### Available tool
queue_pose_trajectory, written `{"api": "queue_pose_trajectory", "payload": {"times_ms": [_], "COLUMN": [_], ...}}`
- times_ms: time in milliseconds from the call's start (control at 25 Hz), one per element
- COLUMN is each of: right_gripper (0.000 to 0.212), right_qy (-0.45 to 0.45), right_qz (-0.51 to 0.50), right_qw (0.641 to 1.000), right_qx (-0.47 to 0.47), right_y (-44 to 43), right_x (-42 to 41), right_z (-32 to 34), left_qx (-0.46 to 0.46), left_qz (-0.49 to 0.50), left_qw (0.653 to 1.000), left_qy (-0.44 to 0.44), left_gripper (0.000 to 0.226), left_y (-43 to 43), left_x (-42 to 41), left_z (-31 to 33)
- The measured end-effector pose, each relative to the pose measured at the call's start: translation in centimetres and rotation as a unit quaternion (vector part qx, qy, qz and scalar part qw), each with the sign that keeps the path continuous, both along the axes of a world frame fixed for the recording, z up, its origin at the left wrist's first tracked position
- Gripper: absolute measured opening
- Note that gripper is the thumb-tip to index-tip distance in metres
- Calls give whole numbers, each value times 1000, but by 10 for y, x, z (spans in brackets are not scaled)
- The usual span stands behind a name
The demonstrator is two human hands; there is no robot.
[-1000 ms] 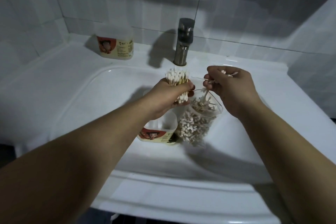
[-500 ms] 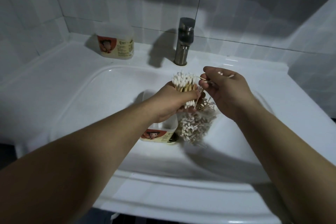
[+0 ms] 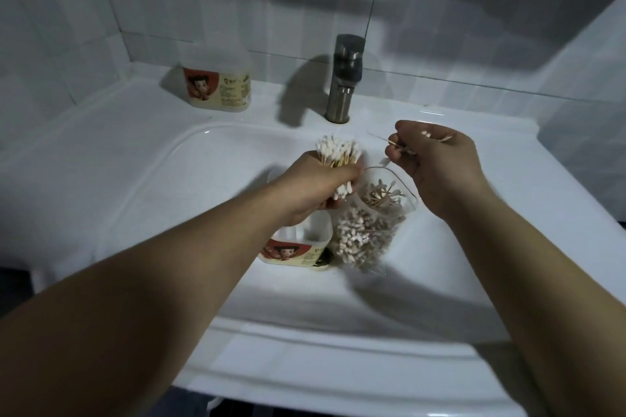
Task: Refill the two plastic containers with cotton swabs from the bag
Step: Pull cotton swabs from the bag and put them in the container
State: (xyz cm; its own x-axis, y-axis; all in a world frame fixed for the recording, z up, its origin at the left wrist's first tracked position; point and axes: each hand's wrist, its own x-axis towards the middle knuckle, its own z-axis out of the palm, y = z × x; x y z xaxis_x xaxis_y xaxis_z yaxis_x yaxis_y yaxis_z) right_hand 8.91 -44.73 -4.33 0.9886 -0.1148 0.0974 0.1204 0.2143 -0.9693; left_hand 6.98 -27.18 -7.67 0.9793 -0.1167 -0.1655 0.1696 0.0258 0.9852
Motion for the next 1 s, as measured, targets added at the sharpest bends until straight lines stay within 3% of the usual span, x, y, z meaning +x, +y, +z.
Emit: {"api": "queue_pose_trajectory", "payload": {"times_ms": [160,280,480,680,800,1000], "right_gripper": [10,11,14,28,24,12], "right_qy": [-22,-27,-33,-17,-4,-34], "right_qz": [10,41,41,16,10,40], "right_qw": [979,961,963,976,981,959], "right_qx": [-200,-271,-265,-218,-192,-278], "right_y": [3,7,10,8,8,11], "right_x": [-1,-4,-7,-4,-3,-7], "right_z": [-6,-9,-7,-8,-6,-8], "left_qx": [-49,-77,9,-3,5,52], "left_qz": [69,26,-24,0,-5,-42], "left_qw": [996,996,999,1000,1000,997], "left_qy": [-15,-34,-47,-26,-16,-28], "left_gripper": [8,14,16,9,5,15], "left_y": [3,2,2,1,3,2], "left_x": [6,4,-2,2,3,0], "left_z": [2,2,1,1,1,-1]}}
